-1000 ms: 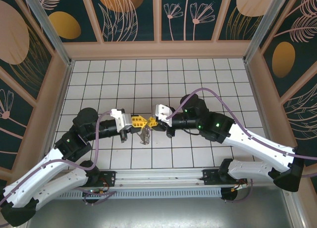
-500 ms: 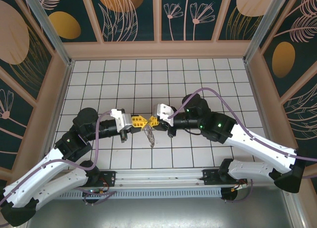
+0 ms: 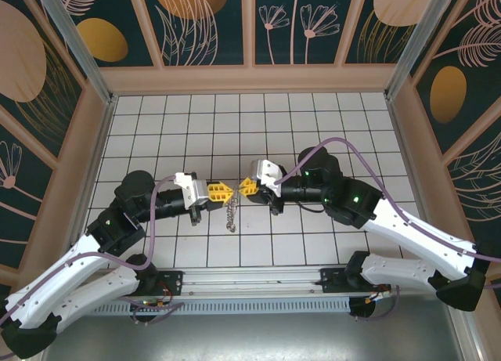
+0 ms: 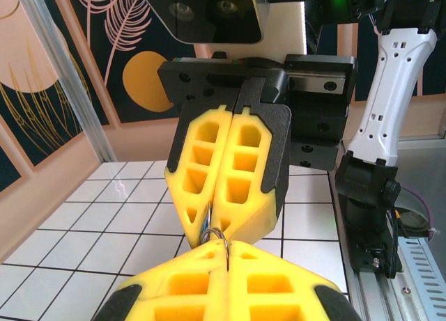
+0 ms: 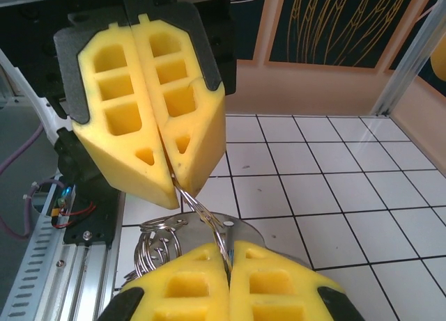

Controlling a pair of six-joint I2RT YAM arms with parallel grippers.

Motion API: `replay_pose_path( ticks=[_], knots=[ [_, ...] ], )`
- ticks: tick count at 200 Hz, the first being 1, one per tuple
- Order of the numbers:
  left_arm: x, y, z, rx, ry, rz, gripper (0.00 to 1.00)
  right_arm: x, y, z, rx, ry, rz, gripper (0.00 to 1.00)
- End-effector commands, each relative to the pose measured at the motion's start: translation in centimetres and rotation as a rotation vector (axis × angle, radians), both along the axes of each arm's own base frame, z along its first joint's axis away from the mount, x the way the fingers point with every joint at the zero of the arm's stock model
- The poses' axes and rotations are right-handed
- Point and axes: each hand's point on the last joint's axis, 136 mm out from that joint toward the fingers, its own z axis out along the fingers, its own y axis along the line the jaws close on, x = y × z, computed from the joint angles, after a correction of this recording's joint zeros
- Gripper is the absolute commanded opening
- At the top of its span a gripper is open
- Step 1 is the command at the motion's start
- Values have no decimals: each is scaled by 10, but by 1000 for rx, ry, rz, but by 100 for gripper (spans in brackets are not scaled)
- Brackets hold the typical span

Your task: Put the keys on the keyring

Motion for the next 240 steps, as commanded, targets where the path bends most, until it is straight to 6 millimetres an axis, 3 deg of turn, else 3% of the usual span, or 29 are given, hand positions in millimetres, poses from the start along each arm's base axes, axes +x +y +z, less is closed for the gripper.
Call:
replay_pose_path(
  ticks=[1,48,56,65,85,111,147,203,240],
  knots=[
    [-7,1,4,4,-1,-29,0,11,-6,30,97,-52,-56,0],
    [15,4,-4,24,5,89,0,18,-7,27,84,-51,-93,0],
    [19,5,-5,18,3,114,7,23,-7,24,75,-47,-118,0],
    [22,7,-4,7,4,141,21,31,-7,21,62,-35,-152,0],
    [36,15,-6,-27,20,235,39,58,-10,6,10,29,-235,0],
    [54,29,-11,-96,66,375,47,94,-13,-13,-33,114,-330,0],
    [74,45,-36,-157,174,526,49,155,-7,-45,-118,211,-481,0],
    [85,77,-79,-259,344,706,52,231,33,-95,-194,270,-565,0],
    [84,94,-81,-306,333,766,53,278,59,-112,-169,318,-570,0]
  ],
)
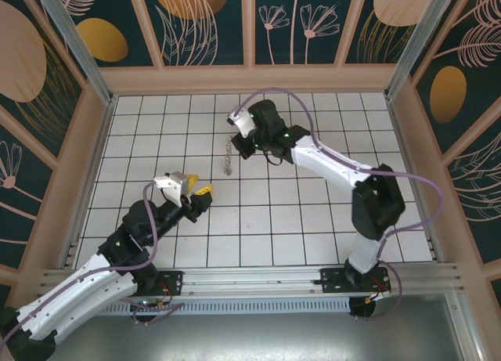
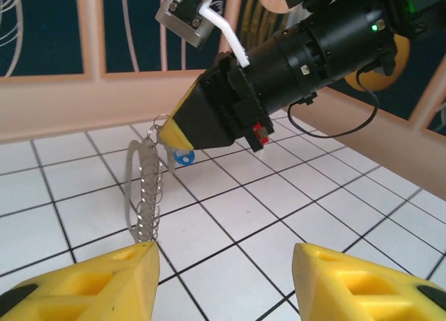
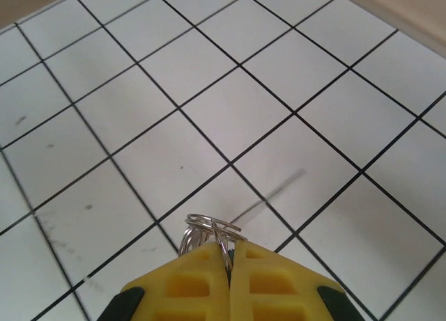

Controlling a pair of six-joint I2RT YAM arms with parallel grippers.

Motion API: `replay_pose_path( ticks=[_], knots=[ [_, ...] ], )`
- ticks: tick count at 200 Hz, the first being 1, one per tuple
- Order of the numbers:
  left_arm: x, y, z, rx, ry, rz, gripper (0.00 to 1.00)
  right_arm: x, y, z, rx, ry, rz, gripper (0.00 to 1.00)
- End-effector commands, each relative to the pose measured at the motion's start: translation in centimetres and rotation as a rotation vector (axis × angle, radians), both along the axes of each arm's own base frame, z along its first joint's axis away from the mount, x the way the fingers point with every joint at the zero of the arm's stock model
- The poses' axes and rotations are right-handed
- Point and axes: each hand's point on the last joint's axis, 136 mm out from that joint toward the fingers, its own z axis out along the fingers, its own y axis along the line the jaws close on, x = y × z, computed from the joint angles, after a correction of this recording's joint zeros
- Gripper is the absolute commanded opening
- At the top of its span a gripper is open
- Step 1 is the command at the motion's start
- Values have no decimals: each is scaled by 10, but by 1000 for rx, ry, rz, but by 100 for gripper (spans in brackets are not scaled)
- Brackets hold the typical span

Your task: Put the keys on the keyring

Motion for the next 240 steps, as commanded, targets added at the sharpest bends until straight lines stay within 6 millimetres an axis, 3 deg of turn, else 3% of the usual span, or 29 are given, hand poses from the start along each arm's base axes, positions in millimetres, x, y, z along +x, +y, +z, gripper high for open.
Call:
replay_pose_path(
  ticks=[1,48,89,143,165,191,208,224,240],
  knots=[
    [4,15,17,-92,-30,81,53,34,15,23,91,-37,-33,0],
    [1,31,21,-36,-62,130,56,70,30,2,127,29,-49,0],
    [-1,33,28,-61,-82,132,57,77,9,-25,120,93,-98,0],
    [4,19,20,-21,-63,95,58,33,-43,-68,138,176,-164,0],
    [8,13,10,5,-38,83,59,10,-64,-97,130,255,-181,0],
    [11,6,1,14,-16,70,62,-18,-74,-124,146,339,-188,0],
    [13,2,-6,25,0,65,64,-31,-79,-129,165,365,-195,0],
    [12,-8,-15,43,15,17,75,-39,-84,-132,181,372,-202,0],
    [11,-20,-25,53,45,-35,98,-43,-89,-133,183,361,-219,8]
  ],
)
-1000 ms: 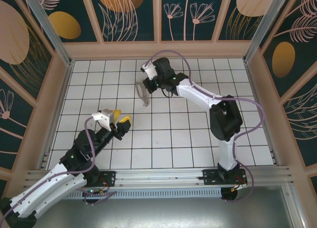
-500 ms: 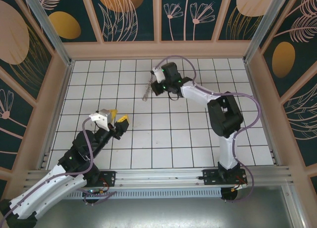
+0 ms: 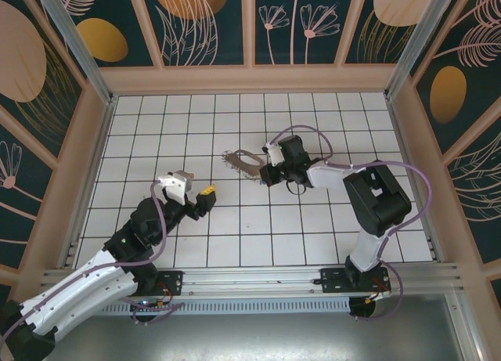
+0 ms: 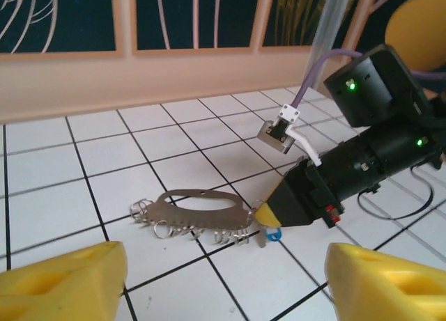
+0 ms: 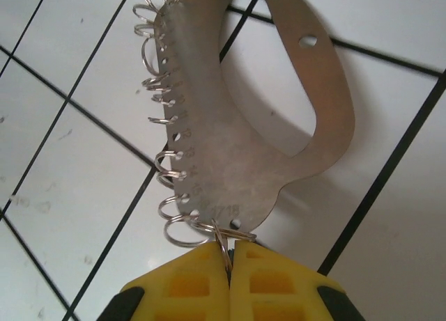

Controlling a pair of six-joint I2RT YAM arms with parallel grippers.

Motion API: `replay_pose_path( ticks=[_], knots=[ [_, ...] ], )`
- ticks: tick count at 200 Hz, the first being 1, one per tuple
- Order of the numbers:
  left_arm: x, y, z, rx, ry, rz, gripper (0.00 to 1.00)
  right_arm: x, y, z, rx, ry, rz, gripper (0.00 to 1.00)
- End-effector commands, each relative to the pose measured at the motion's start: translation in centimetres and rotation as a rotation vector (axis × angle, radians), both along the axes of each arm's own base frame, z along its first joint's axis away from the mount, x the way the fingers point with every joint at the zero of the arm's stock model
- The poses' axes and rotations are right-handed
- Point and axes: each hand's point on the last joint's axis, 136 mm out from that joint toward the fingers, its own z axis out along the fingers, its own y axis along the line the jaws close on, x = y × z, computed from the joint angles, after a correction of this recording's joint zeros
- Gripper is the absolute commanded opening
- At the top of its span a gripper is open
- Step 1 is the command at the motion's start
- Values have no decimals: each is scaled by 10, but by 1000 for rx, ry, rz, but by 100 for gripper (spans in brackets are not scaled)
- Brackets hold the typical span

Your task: Put the keys on the keyring

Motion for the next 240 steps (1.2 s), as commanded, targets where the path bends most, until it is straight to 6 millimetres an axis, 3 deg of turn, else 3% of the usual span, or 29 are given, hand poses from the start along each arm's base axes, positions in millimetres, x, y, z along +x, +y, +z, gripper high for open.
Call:
replay_pose_path(
  ticks=[1,34,61,70,86,89,101,109,131,144,164,181,209,231,240],
  knots=[
    [-3,-19,-1,-25,6,-86,98,-1,0,16,66,-38,-24,9],
    [11,-18,-19,-17,82,-16,99,-1,-13,29,14,-87,-52,22],
    [14,-24,-9,-33,77,-25,99,-1,-41,58,-53,-195,-135,32],
    [13,-26,-4,-33,66,-40,99,-3,-51,69,-67,-235,-166,47],
    [20,-17,1,-40,43,24,99,-7,-66,93,-67,-320,-218,94],
    [22,-14,3,-45,36,44,99,-7,-69,97,-65,-336,-226,98],
    [30,0,7,-56,13,138,99,-9,-78,114,-56,-397,-259,99],
    [35,8,10,-57,-6,185,99,-2,-95,124,-56,-432,-318,99],
    [51,9,24,-49,-39,214,99,4,-131,141,-97,-541,-451,99],
    [67,16,21,-18,-38,258,99,5,-161,150,-101,-622,-576,99],
    [105,58,-4,22,44,442,99,-7,-207,165,39,-747,-758,99],
    [124,102,-20,3,73,583,99,-22,-239,159,91,-830,-883,99],
    [122,163,-19,9,-18,807,99,-23,-272,152,33,-858,-985,99],
    [110,193,-28,38,-80,930,99,-33,-301,153,-15,-949,-1139,99],
    [108,201,-36,48,-70,961,99,-37,-302,153,-17,-1010,-1113,99]
  ],
)
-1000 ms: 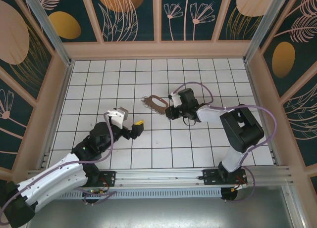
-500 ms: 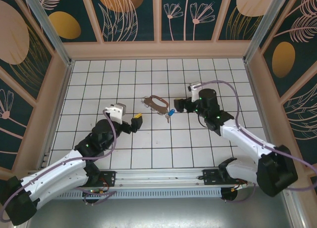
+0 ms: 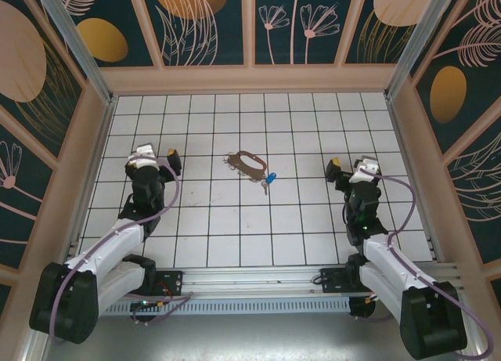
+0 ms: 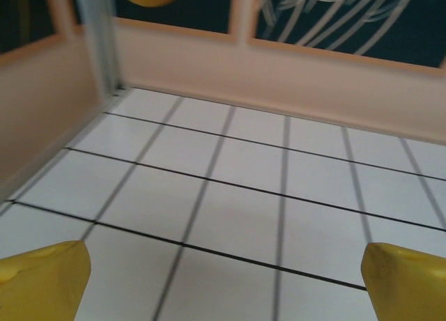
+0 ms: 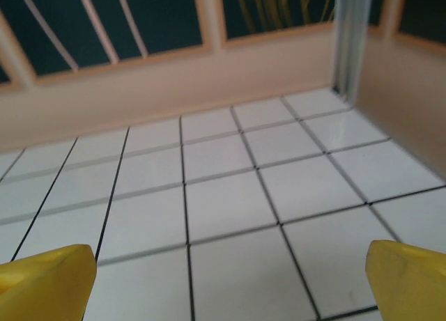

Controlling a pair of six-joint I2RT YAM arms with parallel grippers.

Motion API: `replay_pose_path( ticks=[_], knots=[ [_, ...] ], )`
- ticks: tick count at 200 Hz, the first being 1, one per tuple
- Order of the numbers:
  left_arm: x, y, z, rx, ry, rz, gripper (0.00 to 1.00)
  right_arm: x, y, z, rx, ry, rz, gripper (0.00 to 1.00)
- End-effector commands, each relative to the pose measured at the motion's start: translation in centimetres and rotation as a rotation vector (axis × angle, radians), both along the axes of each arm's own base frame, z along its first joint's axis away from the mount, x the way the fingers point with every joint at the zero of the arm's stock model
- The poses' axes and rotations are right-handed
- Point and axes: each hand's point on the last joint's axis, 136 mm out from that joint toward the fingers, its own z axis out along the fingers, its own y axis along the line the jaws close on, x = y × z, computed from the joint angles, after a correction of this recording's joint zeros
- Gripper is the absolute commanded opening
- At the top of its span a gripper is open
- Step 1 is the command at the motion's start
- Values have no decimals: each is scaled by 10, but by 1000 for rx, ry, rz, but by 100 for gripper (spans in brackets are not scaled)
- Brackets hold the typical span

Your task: Put the keys on the keyring

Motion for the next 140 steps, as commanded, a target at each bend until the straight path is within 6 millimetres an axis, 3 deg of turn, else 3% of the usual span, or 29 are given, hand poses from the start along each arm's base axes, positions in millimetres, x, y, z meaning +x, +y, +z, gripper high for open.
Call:
replay_pose_path(
  ticks=[1,19,47,94,140],
  knots=[
    [-8,31,11,34,-100,145,99,-12,-28,30,-25,-216,-135,99],
    [-10,42,-6,64,-65,195,99,-12,-17,30,-104,-266,-47,99],
    [-15,55,-24,53,-92,226,99,12,-16,11,-103,-200,-20,99],
    [4,46,-19,138,-121,131,99,23,-12,-17,-109,-162,31,99],
    [9,46,-20,184,-103,107,99,55,-20,-42,-74,-35,16,99]
  ],
)
